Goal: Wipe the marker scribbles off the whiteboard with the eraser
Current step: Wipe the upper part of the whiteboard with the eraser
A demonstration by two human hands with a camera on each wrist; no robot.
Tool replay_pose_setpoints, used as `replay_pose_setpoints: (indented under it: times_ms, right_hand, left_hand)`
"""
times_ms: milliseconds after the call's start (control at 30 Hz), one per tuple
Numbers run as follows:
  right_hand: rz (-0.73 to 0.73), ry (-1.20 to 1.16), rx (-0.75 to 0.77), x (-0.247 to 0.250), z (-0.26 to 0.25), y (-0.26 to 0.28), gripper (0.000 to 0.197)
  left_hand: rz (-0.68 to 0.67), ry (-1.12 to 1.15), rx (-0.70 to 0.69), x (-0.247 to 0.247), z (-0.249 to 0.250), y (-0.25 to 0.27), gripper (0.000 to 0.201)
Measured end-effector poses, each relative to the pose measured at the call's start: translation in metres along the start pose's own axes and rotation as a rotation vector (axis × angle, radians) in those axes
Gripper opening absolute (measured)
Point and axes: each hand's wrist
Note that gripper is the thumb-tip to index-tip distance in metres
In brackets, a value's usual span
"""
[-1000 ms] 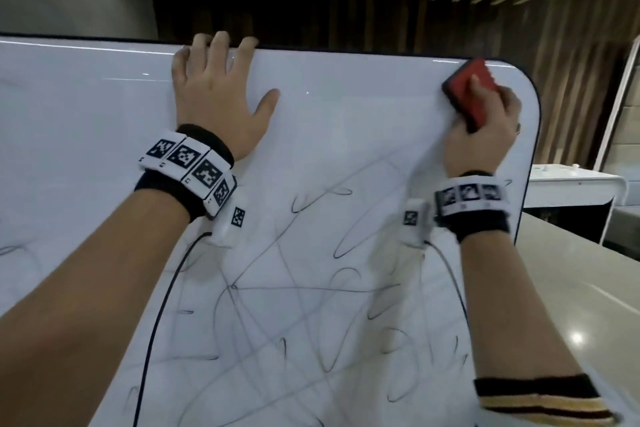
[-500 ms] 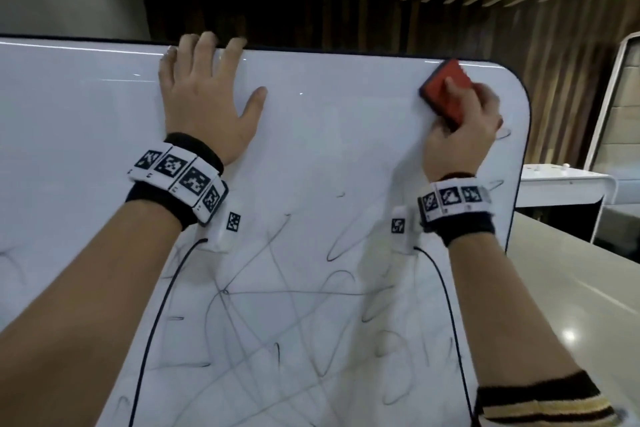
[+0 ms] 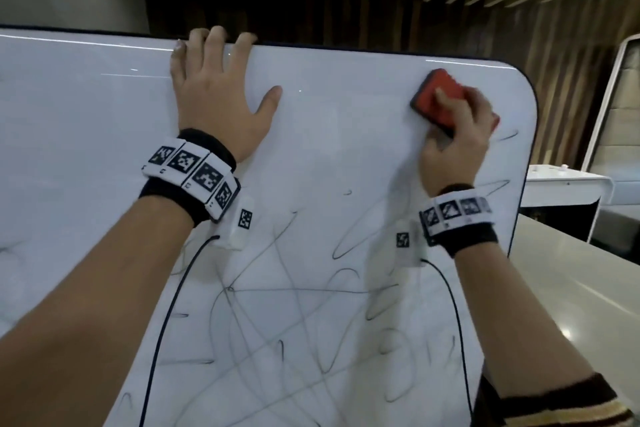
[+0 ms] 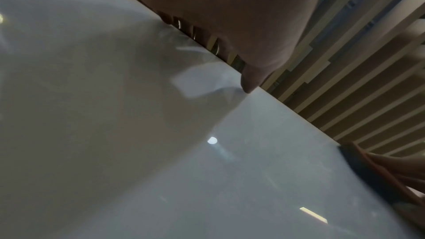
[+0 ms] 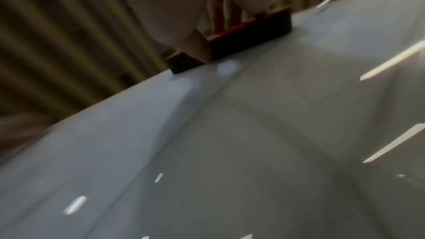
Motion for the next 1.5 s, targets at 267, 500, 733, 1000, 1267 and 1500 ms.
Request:
replay_pose_setpoints:
  times_ms: [267,500,733,1000,1267,1500]
  right_hand:
    - [-0.094,0.1,-0.026,0.039,0.044,0.001,0.045]
    - [-0.325,0.074,0.276,-0.022,-0.019,0.085,0.044]
    - [-0.142,0.095,0.039,0.04,0.056,0.012,0.047]
    - [-0.146,0.068,0.156,-0.011,0.004,0.051,0.05]
    - [-0.099,0.098,0.035,0.032,0.064,0.019,0.046]
    - [-0.186,0.037,0.203,-0.029,-0.022,0.082,0.05]
  left_hand:
    - [0.0,0.03,-0.004,-0.003,0.0,-0.002,0.069]
    - [0.001,0.073,0.052,-0.008,0.017,0.003,0.08]
    - [-0.033,0.128,0.007,0.002,0.043,0.002,0.078]
    - [-0.063,0.014,-0.041,-0.016,0.071,-0.008,0.089]
    - [-0.086,-0.044,-0.049,-0.012,0.069,-0.005,0.09]
    - [-0.111,-0.059,-0.042,-0.009,0.075,-0.004,0.094]
Point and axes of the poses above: each hand's wrist, its own y-axis away from the middle knuckle, its own x-axis out of the back of the hand, z = x × y, and after that the axes turned 14 degrees about -z, right-handed
